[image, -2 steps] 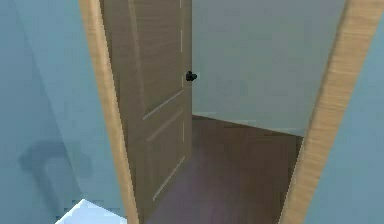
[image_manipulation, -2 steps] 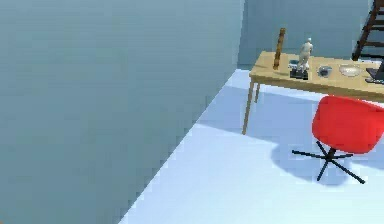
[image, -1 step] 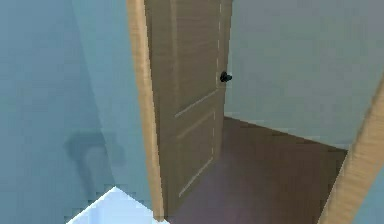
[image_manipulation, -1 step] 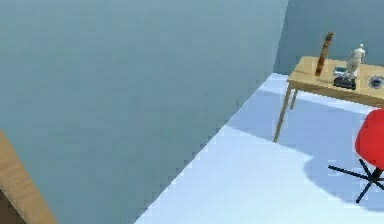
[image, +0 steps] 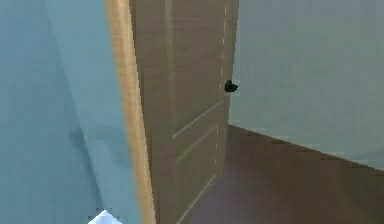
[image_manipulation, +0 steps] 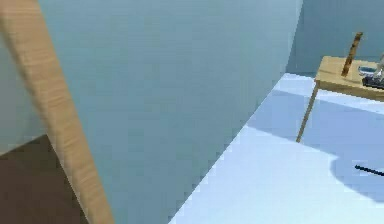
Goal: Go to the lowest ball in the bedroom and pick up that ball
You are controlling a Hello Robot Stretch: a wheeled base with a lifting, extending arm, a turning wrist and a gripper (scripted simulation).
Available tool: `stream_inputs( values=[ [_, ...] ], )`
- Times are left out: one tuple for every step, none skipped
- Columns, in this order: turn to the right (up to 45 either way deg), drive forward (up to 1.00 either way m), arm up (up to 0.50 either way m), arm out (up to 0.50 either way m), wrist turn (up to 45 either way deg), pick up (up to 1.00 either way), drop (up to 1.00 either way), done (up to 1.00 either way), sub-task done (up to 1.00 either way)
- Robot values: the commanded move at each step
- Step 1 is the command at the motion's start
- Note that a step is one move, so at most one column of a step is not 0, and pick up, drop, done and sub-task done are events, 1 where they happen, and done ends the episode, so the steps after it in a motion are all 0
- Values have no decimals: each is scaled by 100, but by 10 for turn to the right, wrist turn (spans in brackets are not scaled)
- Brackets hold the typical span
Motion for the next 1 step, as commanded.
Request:
stream_inputs(
  values=[
    [330,0,0,0,0,0,0,0,0]
  ],
)
